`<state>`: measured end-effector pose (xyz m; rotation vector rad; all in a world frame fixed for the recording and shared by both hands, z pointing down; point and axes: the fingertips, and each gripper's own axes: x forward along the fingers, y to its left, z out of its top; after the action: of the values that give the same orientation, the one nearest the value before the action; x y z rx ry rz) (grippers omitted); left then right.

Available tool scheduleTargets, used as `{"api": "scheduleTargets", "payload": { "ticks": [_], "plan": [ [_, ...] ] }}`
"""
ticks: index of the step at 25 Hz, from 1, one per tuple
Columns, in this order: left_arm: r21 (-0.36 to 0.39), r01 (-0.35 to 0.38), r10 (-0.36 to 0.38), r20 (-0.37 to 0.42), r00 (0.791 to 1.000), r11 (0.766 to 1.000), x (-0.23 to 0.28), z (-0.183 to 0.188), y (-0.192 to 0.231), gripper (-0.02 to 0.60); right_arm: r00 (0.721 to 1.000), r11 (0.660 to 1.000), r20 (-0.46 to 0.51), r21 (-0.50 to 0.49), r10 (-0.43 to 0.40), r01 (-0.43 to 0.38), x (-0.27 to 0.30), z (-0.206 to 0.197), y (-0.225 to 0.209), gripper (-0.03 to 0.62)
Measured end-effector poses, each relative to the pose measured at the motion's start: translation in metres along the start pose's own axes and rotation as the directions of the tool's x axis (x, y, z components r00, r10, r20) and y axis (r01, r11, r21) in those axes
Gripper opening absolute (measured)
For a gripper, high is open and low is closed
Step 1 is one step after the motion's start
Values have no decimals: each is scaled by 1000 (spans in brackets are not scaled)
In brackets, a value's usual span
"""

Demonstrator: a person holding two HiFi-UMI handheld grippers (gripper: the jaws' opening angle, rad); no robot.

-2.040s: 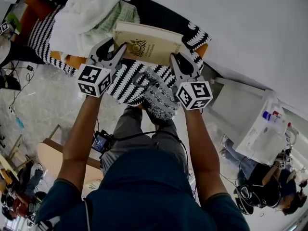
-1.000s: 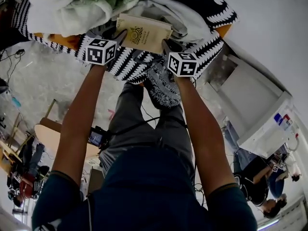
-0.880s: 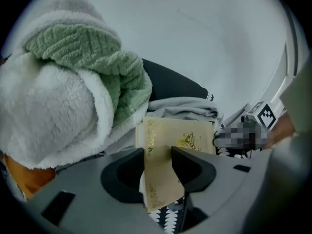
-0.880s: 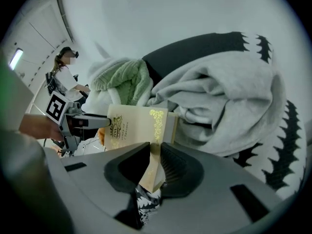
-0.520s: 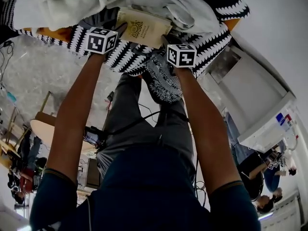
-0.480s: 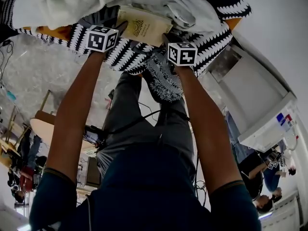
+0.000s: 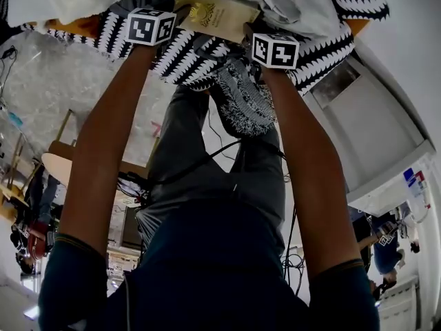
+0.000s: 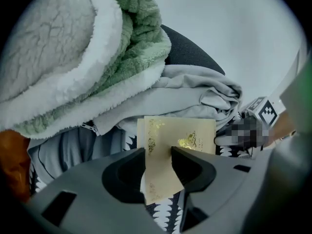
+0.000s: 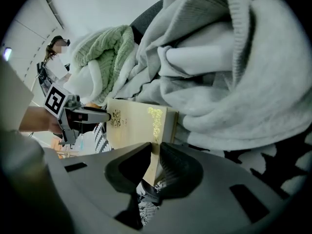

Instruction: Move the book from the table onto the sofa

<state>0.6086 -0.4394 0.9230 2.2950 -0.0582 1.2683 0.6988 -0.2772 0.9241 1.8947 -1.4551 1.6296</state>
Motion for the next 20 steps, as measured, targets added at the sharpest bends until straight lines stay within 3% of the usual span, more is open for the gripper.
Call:
{"api": "scheduleTargets", "payload": {
  "ticks": [7, 11, 18, 20],
  "plan": [
    [-20, 10, -9, 44, 999, 1000, 3, 4, 5, 164, 1000, 1000, 29, 25, -7, 7, 4, 5, 1, 66],
    [18, -12, 11, 29, 1000, 1000, -7, 4, 2, 164, 1000, 1000, 14, 2, -20, 20, -5, 6, 3, 66],
    [55, -42, 39, 57, 998, 998, -57, 18, -9, 163, 997, 998, 60, -29, -58, 60, -48, 30, 14, 66],
    [64, -45, 39, 88, 995, 997, -78, 26, -14, 131, 995, 998, 87, -36, -50, 53, -62, 42, 23, 64]
  ]
}}
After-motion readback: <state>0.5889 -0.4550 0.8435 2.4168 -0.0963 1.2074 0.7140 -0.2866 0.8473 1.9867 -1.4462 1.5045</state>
